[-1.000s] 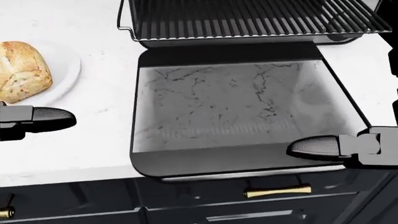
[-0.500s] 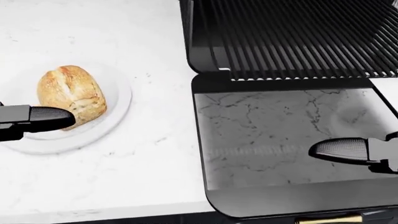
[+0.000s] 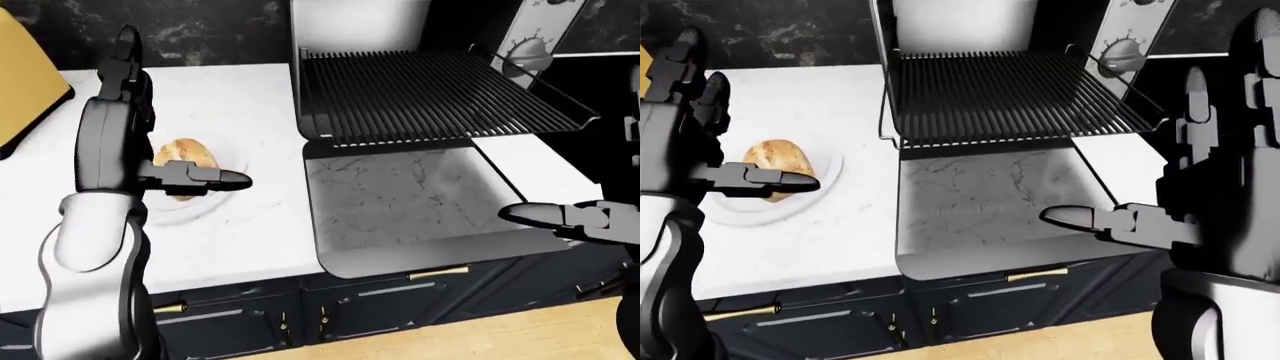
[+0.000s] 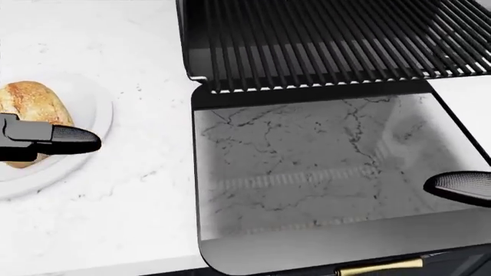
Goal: Place the bread on the rack of the toaster oven.
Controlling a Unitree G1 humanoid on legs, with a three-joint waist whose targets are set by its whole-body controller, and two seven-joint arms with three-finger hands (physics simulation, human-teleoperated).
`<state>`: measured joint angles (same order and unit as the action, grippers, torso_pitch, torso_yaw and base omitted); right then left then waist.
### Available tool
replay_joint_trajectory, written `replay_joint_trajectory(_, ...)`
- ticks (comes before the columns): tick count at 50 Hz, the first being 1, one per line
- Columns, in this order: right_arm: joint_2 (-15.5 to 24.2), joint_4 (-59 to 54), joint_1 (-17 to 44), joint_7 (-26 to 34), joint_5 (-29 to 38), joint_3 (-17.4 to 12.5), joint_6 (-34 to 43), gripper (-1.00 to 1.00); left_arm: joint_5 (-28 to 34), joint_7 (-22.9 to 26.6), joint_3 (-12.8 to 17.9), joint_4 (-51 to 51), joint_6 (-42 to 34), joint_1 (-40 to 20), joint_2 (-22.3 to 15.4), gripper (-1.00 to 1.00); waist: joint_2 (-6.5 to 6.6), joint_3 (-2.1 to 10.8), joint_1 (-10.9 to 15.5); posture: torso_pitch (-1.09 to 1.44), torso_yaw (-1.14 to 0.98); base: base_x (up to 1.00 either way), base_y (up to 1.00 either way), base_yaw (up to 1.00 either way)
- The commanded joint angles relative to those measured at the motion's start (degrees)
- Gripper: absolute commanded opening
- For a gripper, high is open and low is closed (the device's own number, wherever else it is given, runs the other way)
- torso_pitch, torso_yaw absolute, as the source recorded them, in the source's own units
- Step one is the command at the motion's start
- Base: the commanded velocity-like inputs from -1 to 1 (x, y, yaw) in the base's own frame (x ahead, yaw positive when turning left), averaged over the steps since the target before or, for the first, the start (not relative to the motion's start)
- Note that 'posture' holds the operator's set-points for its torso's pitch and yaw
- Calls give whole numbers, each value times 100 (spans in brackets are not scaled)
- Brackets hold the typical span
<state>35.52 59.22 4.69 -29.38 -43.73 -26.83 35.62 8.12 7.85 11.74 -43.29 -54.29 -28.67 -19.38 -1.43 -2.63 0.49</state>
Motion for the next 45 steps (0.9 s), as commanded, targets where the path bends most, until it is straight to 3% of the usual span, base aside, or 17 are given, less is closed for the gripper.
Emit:
replay_joint_trajectory(1,-21,78,77,105,201,-55,-107,100,316,98,83,-103,83,-124,-72,100,-23,100,2,0,0,0,0,0)
replay_joint_trajectory(8,-22,78,-60,145,183,-146,-233,100,762,283,136,311,-173,-271,-134,100,-31,109,-1,0,0,0,0,0)
replay_joint_trajectory(25,494,78,-263,-191,-425,-522,-421,100,726,475,174,1123,188,-179,-88,100,-80,109,3,0,0,0,0,0)
replay_joint_trajectory(30,476,78,-293,-205,-339,-434,-474,100,990,661,109,1223,107,-246,-260,100,-78,107,-3,0,0,0,0,0)
replay_joint_trajectory(45,184,78,-372,-7,33,-297,-496,100,1322,1140,-41,2480,583,-640,-265,100,-75,129,15,0,0,0,0,0)
